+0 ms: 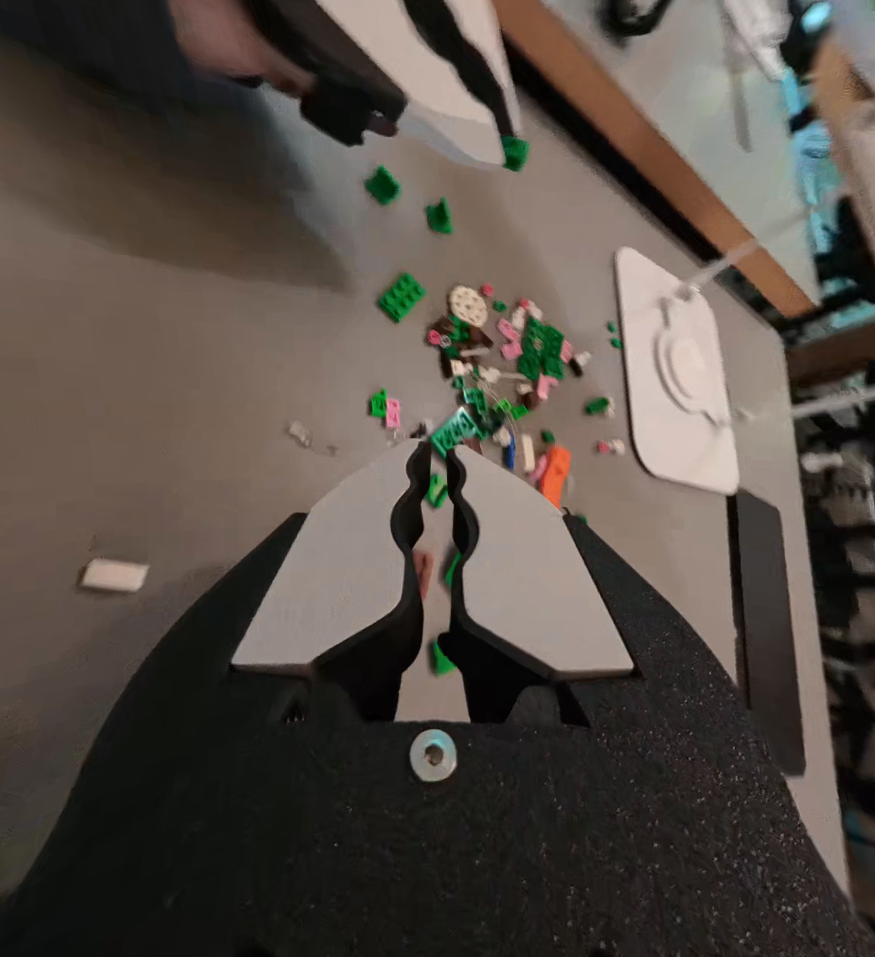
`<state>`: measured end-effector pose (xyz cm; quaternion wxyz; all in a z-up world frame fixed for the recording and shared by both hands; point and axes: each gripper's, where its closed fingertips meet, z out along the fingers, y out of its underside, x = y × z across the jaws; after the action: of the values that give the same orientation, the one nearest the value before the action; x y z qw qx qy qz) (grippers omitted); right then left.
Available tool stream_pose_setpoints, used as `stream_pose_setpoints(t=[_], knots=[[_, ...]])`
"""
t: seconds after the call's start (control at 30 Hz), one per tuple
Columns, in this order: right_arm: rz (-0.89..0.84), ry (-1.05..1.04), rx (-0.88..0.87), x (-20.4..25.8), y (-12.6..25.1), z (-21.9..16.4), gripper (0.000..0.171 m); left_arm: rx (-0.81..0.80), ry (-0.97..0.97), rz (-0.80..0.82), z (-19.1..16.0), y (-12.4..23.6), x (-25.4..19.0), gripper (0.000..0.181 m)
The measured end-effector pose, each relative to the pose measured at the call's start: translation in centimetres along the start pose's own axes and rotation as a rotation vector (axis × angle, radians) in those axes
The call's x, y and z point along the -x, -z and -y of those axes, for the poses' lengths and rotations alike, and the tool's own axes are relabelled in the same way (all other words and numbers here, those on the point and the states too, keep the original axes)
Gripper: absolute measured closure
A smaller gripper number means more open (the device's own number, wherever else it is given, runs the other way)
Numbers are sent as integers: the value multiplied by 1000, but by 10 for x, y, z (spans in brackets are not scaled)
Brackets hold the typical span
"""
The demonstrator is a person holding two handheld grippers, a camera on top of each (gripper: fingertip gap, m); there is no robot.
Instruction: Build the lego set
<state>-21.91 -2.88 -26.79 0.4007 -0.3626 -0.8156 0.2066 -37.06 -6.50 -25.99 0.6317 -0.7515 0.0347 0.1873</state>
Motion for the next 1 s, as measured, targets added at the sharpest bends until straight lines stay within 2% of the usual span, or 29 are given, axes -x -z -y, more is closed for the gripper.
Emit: stream_pose_setpoints(t=[0.13, 0.23, 0.5, 0.77, 1.0], knots=[[164, 36, 107, -3, -55, 4, 165, -9, 50, -6, -1, 1, 6, 171], [292, -13, 230, -2, -74, -14, 166, -13, 85, -23, -2, 1, 8, 171], [435, -92, 342, 7, -67, -40, 171, -10, 122, -68, -2, -3, 5, 171], [498, -126, 323, 20, -68, -38, 163, -10, 120, -80, -2, -3, 3, 171], [489, -139, 308, 22, -63, -39, 163, -9, 126, -92, -2, -4, 1, 171]])
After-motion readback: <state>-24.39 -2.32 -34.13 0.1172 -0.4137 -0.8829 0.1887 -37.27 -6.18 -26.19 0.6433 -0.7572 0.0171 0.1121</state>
